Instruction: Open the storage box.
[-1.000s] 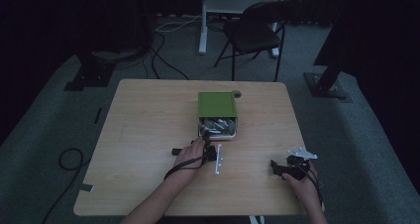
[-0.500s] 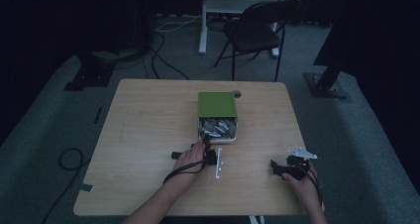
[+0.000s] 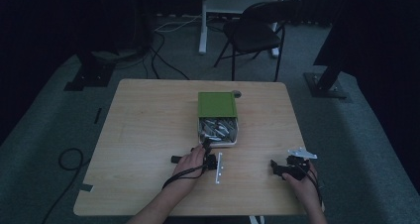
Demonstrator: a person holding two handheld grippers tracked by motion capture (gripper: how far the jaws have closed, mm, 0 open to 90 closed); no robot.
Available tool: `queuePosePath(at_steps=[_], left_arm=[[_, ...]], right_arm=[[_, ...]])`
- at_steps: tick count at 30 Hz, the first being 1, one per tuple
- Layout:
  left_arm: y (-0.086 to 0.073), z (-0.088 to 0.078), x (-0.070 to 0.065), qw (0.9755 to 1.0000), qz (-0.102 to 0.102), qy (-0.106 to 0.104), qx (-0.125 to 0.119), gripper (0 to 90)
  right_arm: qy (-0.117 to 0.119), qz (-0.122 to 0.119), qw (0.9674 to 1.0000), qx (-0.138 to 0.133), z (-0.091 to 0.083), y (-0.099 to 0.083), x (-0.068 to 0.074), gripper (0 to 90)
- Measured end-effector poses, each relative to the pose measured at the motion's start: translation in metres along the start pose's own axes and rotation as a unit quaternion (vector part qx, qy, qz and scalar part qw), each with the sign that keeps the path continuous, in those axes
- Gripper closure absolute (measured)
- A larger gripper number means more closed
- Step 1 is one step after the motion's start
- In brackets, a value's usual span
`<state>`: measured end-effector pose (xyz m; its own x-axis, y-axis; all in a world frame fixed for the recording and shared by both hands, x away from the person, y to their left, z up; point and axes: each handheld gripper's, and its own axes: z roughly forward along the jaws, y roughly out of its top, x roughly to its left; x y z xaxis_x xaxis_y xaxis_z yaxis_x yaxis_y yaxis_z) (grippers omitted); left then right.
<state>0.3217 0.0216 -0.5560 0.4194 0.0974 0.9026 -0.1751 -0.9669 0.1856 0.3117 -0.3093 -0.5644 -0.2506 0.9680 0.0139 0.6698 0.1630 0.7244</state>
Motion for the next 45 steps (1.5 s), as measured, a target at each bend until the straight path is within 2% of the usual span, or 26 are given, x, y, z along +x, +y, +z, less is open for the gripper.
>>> queuePosePath(at_steps=[5, 9, 16, 28, 38, 39, 45], left_arm=[[0.002, -0.005, -0.001, 1.0000, -0.001, -0.008, 0.000, 71.1], [0.003, -0.008, -0.002, 0.9999, 0.004, -0.010, -0.001, 71.4], [0.003, -0.013, -0.004, 0.9999, -0.002, -0.009, -0.006, 71.3], [0.006, -0.027, -0.010, 0.9998, 0.003, -0.016, -0.012, 71.5], [0.006, -0.040, -0.015, 0.9997, 0.000, -0.021, -0.015, 71.4], [0.006, -0.041, -0.016, 0.9996, -0.003, -0.019, -0.021, 71.4], [0.006, -0.045, -0.019, 0.9994, -0.009, -0.027, -0.019, 71.2]], right_arm=[[0.000, 0.000, 1.0000, 0.000, 0.000, 0.000, 0.000, 11.0], [0.000, 0.000, 1.0000, 0.000, 0.000, 0.000, 0.000, 11.0], [0.000, 0.000, 1.0000, 0.000, 0.000, 0.000, 0.000, 11.0], [0.000, 0.000, 1.0000, 0.000, 0.000, 0.000, 0.000, 11.0], [0.000, 0.000, 1.0000, 0.000, 0.000, 0.000, 0.000, 11.0], [0.000, 0.000, 1.0000, 0.000, 0.000, 0.000, 0.000, 11.0], [0.000, 0.000, 1.0000, 0.000, 0.000, 0.000, 0.000, 11.0]])
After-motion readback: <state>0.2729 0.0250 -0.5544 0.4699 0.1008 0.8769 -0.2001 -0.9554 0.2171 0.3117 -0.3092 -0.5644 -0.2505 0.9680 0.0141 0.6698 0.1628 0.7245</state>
